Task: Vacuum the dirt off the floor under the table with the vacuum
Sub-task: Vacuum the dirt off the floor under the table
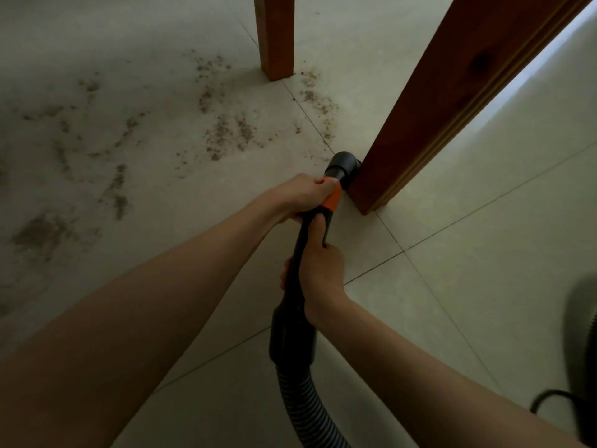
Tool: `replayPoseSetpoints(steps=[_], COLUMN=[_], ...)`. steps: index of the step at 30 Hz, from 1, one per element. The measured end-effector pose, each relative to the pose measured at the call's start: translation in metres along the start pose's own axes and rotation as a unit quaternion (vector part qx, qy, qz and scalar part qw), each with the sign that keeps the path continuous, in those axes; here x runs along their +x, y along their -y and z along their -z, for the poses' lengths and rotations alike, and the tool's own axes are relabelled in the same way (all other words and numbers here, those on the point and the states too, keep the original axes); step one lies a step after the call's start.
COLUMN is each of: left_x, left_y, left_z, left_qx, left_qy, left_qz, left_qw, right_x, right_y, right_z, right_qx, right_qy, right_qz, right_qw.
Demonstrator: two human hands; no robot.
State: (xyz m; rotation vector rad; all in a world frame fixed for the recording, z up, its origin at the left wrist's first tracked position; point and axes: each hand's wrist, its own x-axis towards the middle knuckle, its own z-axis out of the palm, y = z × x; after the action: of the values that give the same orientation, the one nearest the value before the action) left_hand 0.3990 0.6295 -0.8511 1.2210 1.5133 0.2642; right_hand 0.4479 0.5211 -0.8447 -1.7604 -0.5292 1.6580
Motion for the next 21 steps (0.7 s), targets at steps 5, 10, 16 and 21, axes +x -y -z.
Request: replayPoseSetpoints(steps=[5,10,16,21], left_x=[0.007,0.006,-0.005,-0.008], left_y=[-0.009,-0.008,-0.009,-0.013], left_z=[-0.006,-0.012,-0.017,-0.021], left_qx=[0.009,0.015,-0.063,-0.087], left_qy=[-0.011,-0.024,0.038,0.049], left_qz=[-0.004,-0.011,-0.04,-0.065], left_qw=[1.0,1.0,0.996,0.993], right_x=[0.007,0.013,0.02,0.022], right_y=[0.006,0.004,0.0,0.01], right_z=[0.009,0.021,0.043,0.057], right_qx=[0.009,0.01,0.092,0.188], right_qy=[0.005,0.028,0.071,0.13], right_qz=[-0.013,0.002,-0.02,-0.058], right_qw=[1.0,1.0,0.993,0.972])
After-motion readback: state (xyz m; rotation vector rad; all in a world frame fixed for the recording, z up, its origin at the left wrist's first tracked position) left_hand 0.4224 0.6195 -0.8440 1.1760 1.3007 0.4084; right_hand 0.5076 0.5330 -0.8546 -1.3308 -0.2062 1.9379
